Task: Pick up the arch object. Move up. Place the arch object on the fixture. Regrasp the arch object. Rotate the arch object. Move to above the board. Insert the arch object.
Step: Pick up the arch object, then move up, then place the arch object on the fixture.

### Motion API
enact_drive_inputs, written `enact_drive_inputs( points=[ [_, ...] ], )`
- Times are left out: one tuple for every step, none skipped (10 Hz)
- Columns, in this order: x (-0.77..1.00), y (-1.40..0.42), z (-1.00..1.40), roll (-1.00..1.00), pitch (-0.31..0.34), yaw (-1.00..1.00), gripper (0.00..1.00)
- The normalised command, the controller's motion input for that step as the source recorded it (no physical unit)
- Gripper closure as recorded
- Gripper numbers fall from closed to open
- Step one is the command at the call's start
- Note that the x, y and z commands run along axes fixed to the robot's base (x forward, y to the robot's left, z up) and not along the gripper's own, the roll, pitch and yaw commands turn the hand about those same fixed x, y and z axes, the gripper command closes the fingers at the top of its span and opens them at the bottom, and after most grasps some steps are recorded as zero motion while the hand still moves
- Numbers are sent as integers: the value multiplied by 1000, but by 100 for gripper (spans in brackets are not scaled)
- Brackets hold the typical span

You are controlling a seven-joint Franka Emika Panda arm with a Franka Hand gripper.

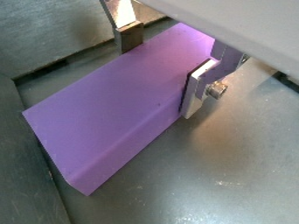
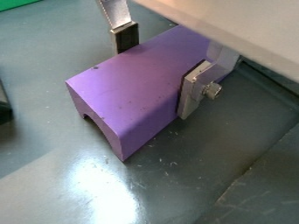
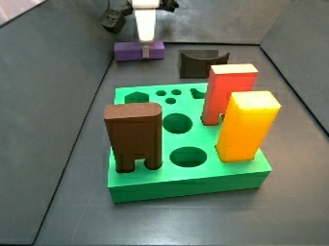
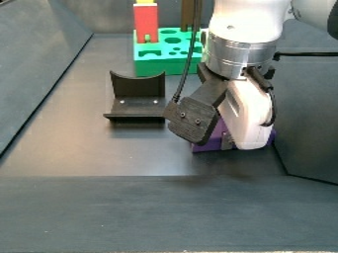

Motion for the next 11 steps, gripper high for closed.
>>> enact_drive_inputs(
  points=[
    [0,0,0,0,0,0,100],
    [0,0,0,0,0,0,100],
    [0,0,0,0,0,0,100],
    [0,0,833,0,0,0,100],
    [24,-52,779,-14,8,-22,100],
    [16,-52,680,-22,23,-20,100],
    [3,-34,501,-26,27,-9,100],
    [-4,-21,303,-32,29,-1,100],
    [-7,-19,197,-35,29,1,100],
    [0,0,1000,0,0,0,100],
    [-2,1,1000,-4,9,1,100]
  ],
)
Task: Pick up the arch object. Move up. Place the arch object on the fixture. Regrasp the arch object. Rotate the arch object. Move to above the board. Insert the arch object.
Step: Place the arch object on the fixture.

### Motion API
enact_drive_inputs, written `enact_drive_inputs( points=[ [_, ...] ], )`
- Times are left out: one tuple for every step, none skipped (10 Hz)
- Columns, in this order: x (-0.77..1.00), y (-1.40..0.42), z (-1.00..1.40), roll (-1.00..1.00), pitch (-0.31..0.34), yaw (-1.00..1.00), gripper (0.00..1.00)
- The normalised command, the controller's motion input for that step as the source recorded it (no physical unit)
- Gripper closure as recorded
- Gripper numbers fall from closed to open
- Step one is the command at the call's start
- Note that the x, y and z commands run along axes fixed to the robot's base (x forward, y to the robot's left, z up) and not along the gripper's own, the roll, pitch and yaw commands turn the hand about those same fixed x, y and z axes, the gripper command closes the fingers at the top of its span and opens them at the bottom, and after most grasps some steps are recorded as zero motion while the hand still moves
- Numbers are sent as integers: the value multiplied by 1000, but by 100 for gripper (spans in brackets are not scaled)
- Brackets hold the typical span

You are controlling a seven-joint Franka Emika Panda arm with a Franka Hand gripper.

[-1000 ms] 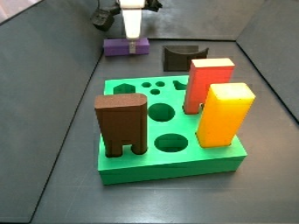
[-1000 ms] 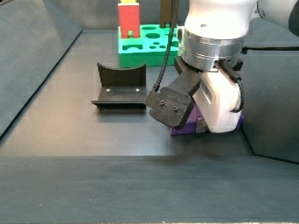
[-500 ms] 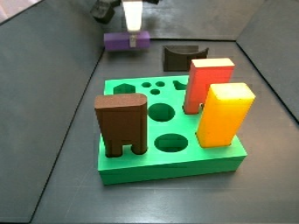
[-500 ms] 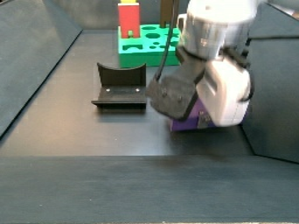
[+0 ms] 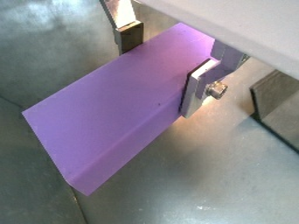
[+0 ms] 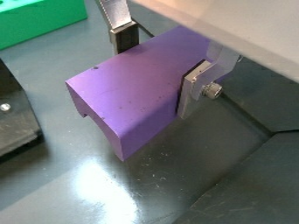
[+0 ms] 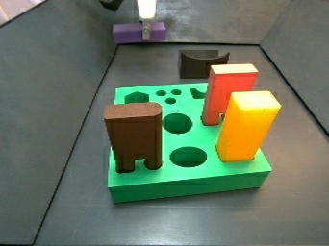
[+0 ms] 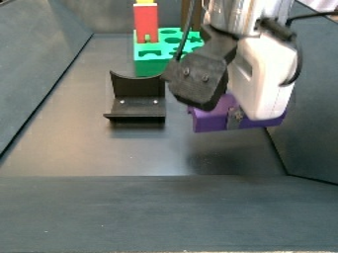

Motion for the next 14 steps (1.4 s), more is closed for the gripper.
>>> enact_drive_inputs(
  points=[
    [-14,-5,1000,-14,25,1,100],
    [-15,-6,1000,-17,25,1,100],
    [-18,-9,1000,-25,26,1,100],
    [-20,-12,1000,-32,28,2,100],
    [-18,-13,979,-40,28,2,100],
    [-16,-14,870,-45,32,2,100],
    [-10,-11,707,-52,36,2,100],
    [-1,-9,487,-64,48,1,100],
    [6,-6,326,-72,56,0,100],
    [1000,-603,16,-16,9,1000,100],
    [1000,-588,-37,-12,12,1000,100],
    [1000,-526,-24,-9,12,1000,100],
    [1000,-488,-21,-9,13,1000,100],
    [1000,-444,-28,-9,19,1000,100]
  ],
)
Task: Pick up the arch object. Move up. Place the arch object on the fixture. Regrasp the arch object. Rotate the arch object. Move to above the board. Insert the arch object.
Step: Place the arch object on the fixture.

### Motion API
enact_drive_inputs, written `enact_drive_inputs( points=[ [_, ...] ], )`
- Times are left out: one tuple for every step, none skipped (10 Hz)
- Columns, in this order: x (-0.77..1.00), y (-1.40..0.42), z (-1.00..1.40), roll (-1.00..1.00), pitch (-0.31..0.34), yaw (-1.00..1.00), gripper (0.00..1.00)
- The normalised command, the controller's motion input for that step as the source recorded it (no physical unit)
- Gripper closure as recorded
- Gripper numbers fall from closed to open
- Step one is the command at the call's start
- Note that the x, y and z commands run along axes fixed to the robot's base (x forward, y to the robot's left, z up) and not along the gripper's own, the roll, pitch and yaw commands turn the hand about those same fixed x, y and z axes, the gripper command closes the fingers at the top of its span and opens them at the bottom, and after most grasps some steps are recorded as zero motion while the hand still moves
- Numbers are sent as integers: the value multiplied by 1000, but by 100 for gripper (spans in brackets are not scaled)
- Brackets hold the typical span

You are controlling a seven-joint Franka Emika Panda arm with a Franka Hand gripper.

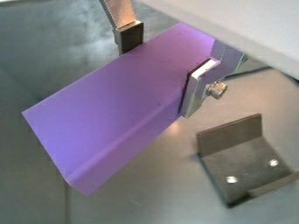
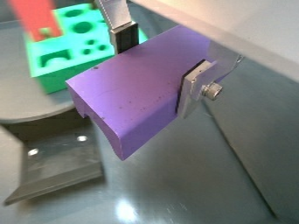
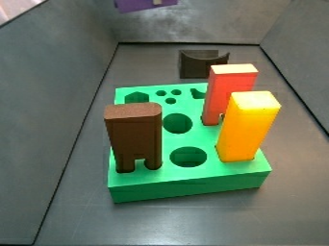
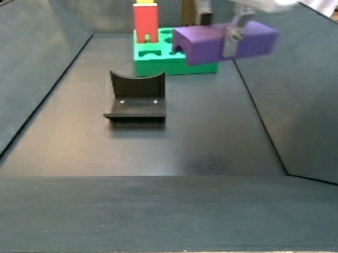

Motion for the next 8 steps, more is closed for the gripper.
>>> enact_drive_inputs(
  points=[
    [1000,-384,-25,-8,23,1000,100],
    [1000,-344,-26,-7,29,1000,100],
    [1000,-313,-24,-4,34,1000,100],
    [1000,-282,-24,-2,41,1000,100],
    [1000,-244,-22,3,51,1000,100],
    [1000,-218,-20,8,60,1000,100],
    [1000,-188,-19,14,72,1000,100],
    [1000,-162,-18,20,86,1000,100]
  ],
)
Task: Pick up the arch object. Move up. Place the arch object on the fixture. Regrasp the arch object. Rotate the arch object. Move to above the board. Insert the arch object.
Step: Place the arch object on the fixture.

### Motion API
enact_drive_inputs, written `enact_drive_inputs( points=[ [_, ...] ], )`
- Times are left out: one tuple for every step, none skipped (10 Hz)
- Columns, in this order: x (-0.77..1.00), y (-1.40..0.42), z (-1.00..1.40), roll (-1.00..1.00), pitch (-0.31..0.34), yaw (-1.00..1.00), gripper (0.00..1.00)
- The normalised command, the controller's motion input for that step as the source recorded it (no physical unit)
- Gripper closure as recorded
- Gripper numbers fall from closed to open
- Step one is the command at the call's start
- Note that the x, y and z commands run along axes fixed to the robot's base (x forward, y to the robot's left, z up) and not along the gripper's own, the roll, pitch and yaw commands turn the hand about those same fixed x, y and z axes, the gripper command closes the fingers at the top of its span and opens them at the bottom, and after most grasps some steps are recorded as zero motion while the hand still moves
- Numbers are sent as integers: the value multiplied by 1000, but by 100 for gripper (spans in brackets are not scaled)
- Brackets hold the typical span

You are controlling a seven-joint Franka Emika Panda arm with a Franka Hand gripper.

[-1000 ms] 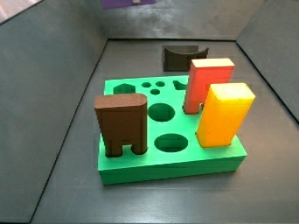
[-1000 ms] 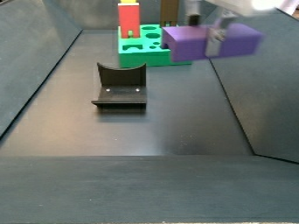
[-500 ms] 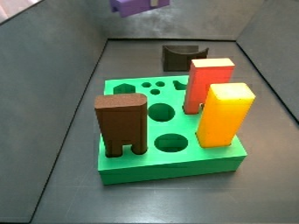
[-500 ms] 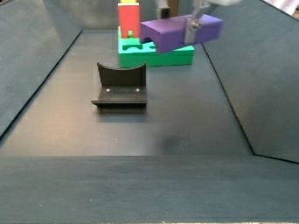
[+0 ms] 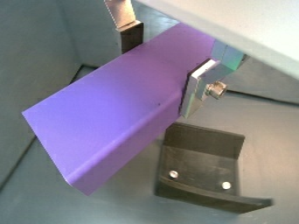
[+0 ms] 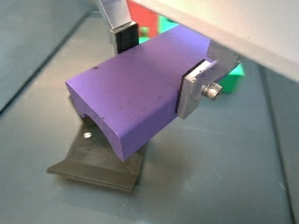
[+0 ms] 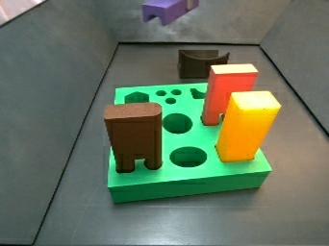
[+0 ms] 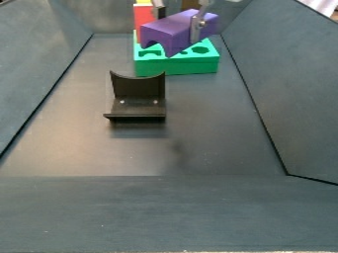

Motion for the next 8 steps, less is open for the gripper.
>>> enact_drive_inputs(
  points=[
    [1000,-132,-18,32,111,1000,100],
    [1000,-112,-14,43,133,1000,100],
    [1000,-196,101,-1000,41,704,100],
    [939,-165,106,-1000,46,603,100],
    [785,-46,60,-1000,77,521,100],
    [670,-11,33,-1000,108,478,100],
    [519,13,21,-1000,155,426,100],
    [408,24,17,-1000,190,384,100]
  ],
)
